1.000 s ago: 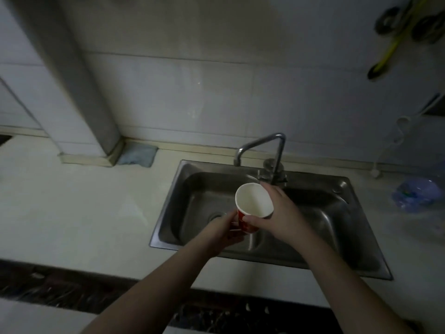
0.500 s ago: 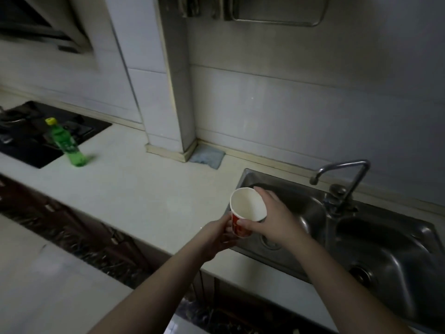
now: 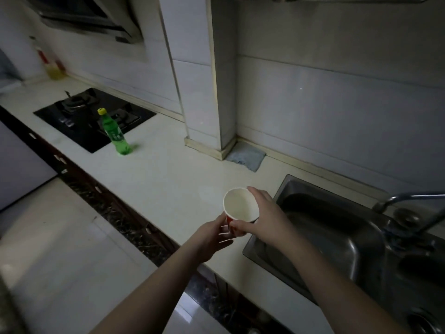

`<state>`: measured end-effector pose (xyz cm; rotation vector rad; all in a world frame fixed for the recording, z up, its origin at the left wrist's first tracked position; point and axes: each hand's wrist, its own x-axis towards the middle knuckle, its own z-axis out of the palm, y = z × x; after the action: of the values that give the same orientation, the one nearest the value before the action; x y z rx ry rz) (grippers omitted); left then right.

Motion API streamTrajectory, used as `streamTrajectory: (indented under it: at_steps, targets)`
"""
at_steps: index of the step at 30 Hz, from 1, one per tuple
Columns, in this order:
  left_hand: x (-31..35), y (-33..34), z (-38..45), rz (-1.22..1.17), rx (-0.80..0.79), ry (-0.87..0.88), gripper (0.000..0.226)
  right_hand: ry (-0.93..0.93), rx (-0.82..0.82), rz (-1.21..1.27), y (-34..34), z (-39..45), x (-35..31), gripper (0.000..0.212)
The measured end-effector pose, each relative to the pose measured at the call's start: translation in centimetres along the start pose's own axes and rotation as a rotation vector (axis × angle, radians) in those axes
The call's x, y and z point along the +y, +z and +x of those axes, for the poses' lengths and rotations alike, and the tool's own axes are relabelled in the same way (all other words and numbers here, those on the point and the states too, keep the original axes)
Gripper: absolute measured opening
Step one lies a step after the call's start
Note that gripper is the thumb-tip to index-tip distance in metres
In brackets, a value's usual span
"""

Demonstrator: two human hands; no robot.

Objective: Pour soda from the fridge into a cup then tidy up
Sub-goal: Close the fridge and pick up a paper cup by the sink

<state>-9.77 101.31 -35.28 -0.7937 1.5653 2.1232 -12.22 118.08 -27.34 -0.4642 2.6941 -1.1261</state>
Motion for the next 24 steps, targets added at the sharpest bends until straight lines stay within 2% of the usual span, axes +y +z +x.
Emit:
streamTrajectory:
  at_steps: [10, 18, 24]
  targets:
    - [2.6, -3.6, 2.5, -0.040, 0.105, -0.033, 0.040, -0.052, -0.069, 0.030, 3.7, 6.2, 0.0, 0.102]
    - [4.0, -8.5, 7.3, -0.017, 0.109, -0.131, 0.040, 0.029, -0.084, 0.018, 8.5, 10.9, -0.8, 0.104]
    - [6.9, -12.4, 12.3, 0.058, 0.078, -0.190, 0.034, 0.142, 0.001, 0.058, 12.9, 14.5, -2.2, 0.104]
